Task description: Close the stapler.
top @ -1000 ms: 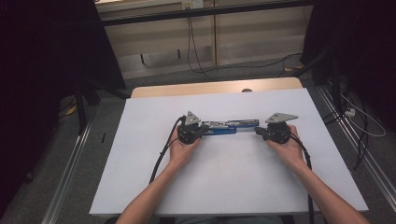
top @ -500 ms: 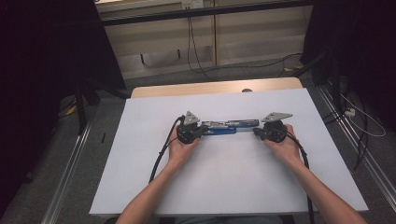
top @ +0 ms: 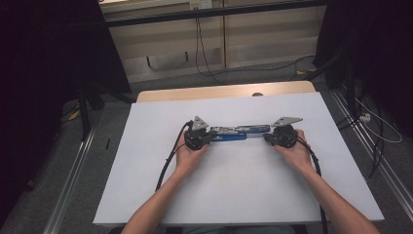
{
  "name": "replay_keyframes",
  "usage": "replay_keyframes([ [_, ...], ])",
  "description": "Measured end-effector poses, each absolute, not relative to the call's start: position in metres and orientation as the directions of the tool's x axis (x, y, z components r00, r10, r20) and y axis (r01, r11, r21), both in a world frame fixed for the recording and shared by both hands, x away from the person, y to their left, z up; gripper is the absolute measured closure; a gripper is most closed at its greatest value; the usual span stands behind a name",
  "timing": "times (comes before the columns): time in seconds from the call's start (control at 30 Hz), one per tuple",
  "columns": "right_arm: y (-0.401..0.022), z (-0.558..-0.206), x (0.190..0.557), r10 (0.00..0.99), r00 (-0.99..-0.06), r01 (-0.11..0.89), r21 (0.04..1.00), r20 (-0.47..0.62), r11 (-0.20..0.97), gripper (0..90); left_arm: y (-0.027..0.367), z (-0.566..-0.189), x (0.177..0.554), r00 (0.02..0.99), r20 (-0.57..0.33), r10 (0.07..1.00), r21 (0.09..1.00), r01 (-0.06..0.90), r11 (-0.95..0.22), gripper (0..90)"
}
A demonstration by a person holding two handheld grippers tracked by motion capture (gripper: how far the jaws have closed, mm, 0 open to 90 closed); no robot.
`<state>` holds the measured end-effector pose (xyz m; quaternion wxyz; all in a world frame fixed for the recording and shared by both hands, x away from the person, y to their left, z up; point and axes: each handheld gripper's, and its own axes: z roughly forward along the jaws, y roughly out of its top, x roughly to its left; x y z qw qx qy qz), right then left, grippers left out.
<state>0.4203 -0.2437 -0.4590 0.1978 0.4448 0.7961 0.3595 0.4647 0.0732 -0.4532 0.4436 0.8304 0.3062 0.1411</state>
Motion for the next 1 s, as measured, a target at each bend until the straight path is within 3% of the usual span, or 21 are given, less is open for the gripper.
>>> replay_keyframes([
  [1.0,-0.2426,-0.4585,0.4224,0.863,-0.505,0.564,0.759,0.005,0.325,90.0,0.0727,-0.4534,0.4636,0.771,-0.024,0.636,0.823,0.376,-0.426,90.0],
])
